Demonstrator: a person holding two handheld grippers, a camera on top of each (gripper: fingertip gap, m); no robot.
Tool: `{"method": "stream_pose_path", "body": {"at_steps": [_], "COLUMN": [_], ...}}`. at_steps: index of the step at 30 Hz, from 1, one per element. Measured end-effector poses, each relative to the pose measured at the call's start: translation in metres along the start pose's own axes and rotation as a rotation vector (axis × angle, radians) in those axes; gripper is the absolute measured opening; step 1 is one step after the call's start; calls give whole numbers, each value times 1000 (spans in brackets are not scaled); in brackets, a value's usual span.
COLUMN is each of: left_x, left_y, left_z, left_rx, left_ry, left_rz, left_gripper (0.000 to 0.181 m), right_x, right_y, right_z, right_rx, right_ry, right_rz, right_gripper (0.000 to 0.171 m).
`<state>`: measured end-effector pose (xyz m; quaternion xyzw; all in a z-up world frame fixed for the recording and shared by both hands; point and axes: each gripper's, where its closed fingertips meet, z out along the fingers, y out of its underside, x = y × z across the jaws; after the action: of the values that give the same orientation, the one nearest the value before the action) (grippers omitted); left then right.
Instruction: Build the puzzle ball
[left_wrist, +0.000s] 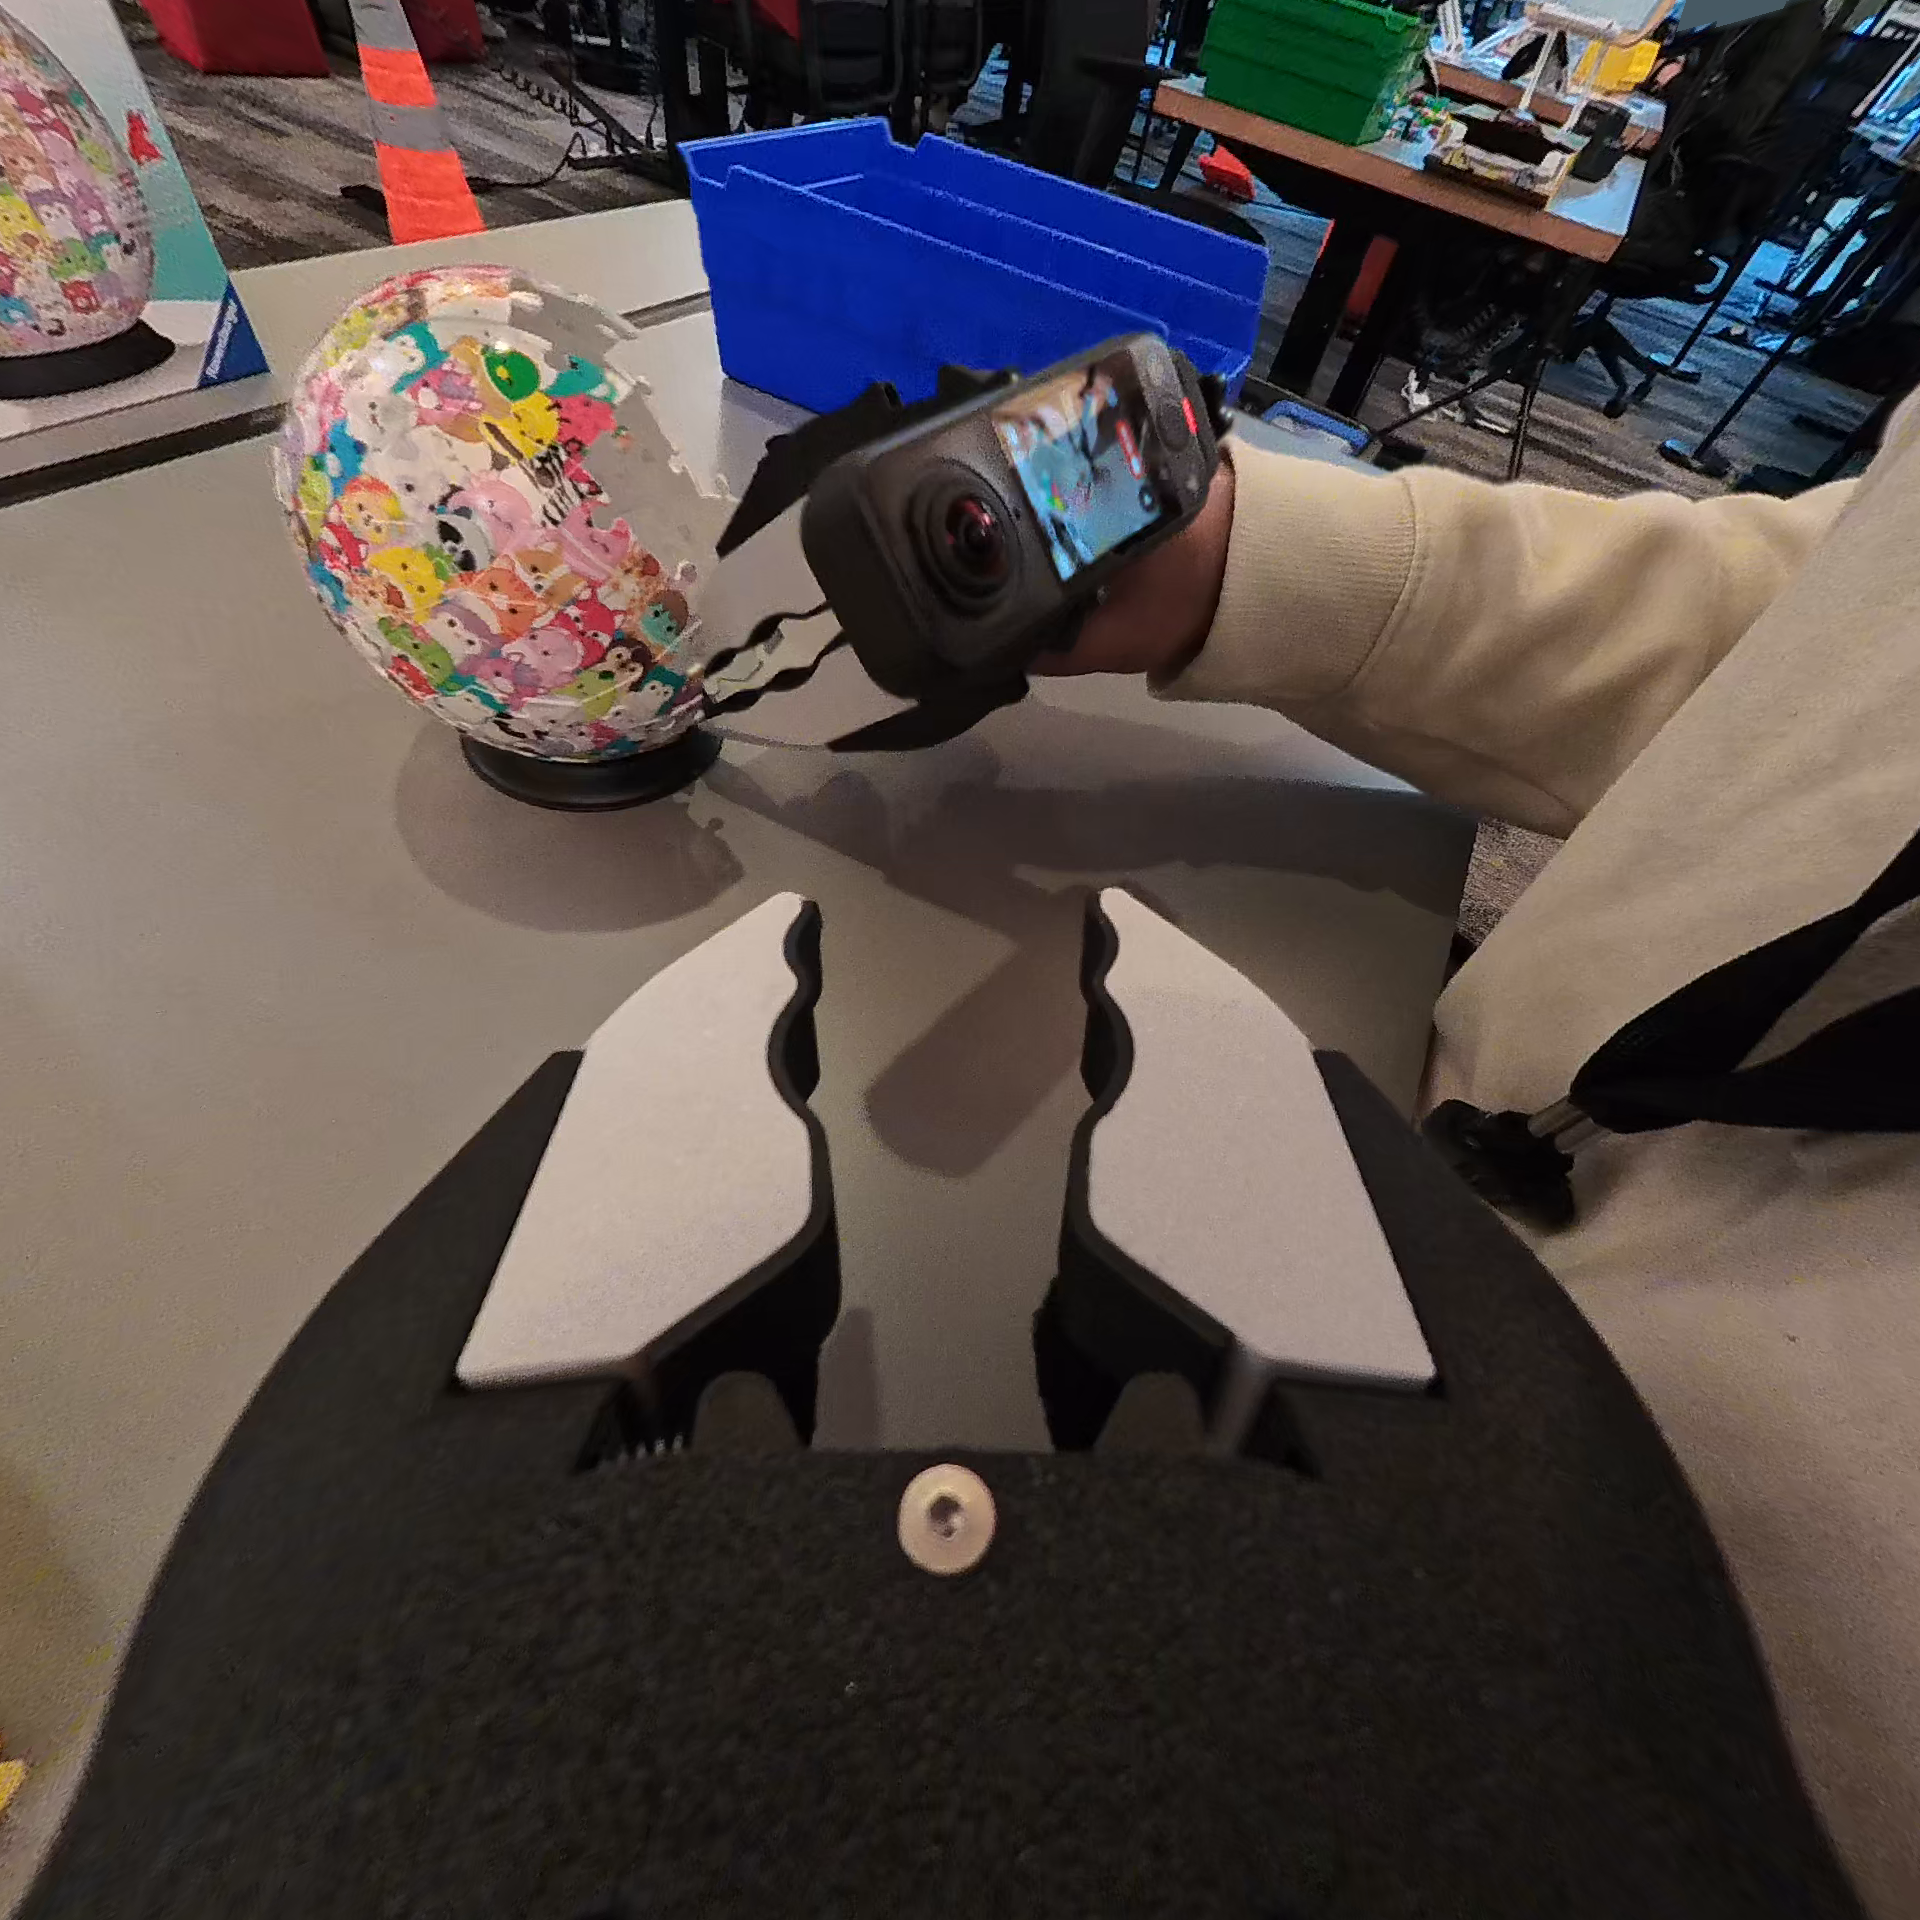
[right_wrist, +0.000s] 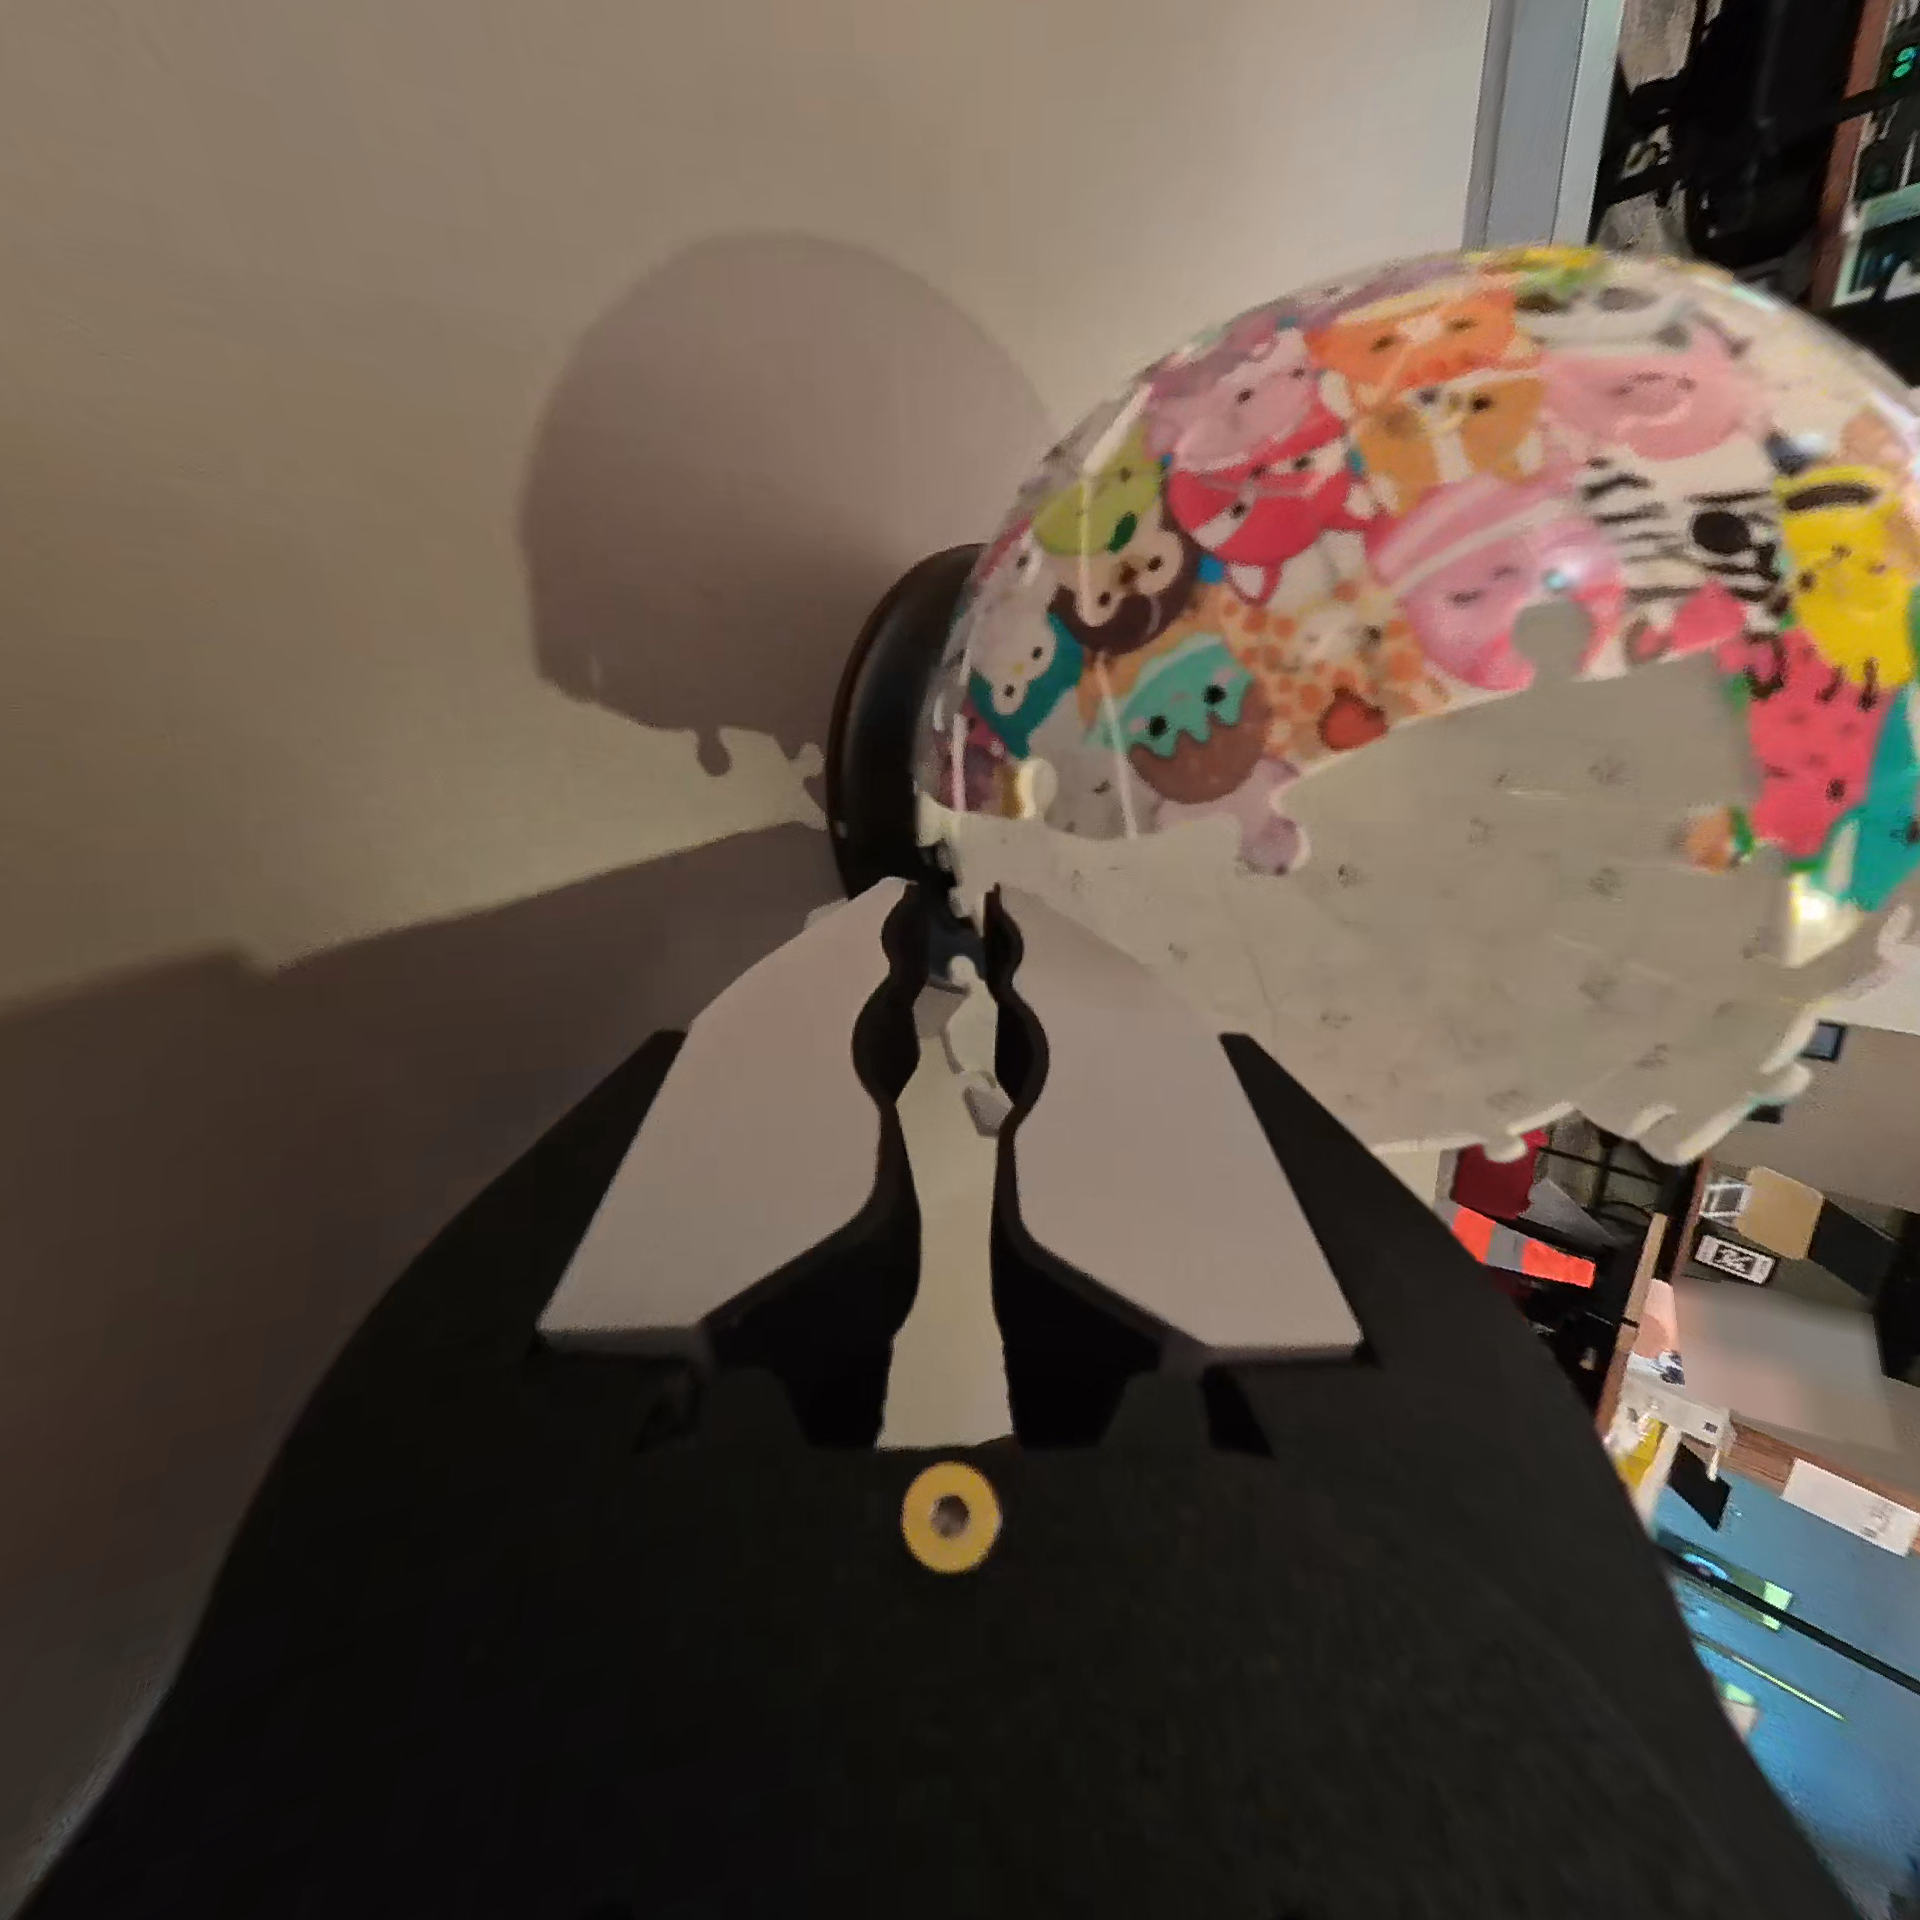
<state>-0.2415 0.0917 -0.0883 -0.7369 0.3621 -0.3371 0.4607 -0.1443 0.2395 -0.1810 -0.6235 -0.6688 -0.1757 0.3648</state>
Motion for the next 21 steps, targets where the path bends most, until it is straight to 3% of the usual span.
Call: {"method": "stream_pose_path", "body": {"at_steps": [6, 21], "left_x": [-6, -1], "left_y": [0, -2], "left_z": [-5, -5], "left_rx": [19, 28], "left_ry": [11, 21], "left_rz": [-20, -14], "left_gripper": [47, 47], "right_x": [4, 3], "right_y": [0, -2], "right_z": [-1, -21], "right_rx": [-13, -87], "right_ry": [54, 128], "right_rz": [-21, -186], "right_gripper": [2, 2]}}
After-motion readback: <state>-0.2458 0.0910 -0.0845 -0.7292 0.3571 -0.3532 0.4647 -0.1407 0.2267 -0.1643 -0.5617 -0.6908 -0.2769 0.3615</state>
